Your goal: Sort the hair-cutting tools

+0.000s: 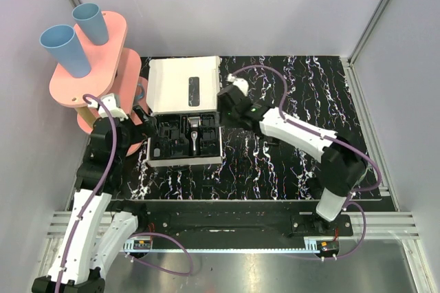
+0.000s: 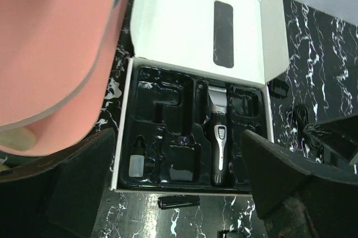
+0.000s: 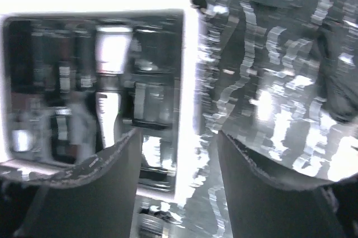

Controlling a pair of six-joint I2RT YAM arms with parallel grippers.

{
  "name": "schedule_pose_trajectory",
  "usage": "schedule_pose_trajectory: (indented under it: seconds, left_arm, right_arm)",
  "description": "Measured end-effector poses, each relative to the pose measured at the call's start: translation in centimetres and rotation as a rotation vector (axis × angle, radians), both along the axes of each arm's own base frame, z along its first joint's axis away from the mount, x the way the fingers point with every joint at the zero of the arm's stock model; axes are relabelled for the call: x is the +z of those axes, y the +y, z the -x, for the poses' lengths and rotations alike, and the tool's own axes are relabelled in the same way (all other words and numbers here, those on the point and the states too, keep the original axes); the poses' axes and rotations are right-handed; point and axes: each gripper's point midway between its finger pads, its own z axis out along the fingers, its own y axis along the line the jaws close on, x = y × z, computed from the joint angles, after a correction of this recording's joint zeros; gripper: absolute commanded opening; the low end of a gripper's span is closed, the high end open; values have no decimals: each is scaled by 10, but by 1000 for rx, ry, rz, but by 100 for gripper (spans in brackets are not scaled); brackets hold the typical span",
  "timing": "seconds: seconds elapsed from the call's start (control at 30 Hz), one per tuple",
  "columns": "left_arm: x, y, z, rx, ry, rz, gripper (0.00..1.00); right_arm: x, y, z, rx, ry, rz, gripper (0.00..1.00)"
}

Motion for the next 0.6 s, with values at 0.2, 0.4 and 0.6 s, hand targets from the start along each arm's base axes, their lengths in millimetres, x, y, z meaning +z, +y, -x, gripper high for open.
schedule_pose_trajectory:
  seconds: [0.2, 0.4, 0.6]
  left_arm:
    - [-14, -18, -8, -95, 59, 10, 99]
    - [-21, -29, -10, -153, 91, 26, 99]
    - [-23, -34, -13, -177, 99, 35, 99]
  right_arm:
    - [-45, -88, -9, -120, 99, 187, 68]
    - [-74, -109, 16, -77, 206, 256, 68]
    - [-98, -108, 51, -4, 340, 229, 63]
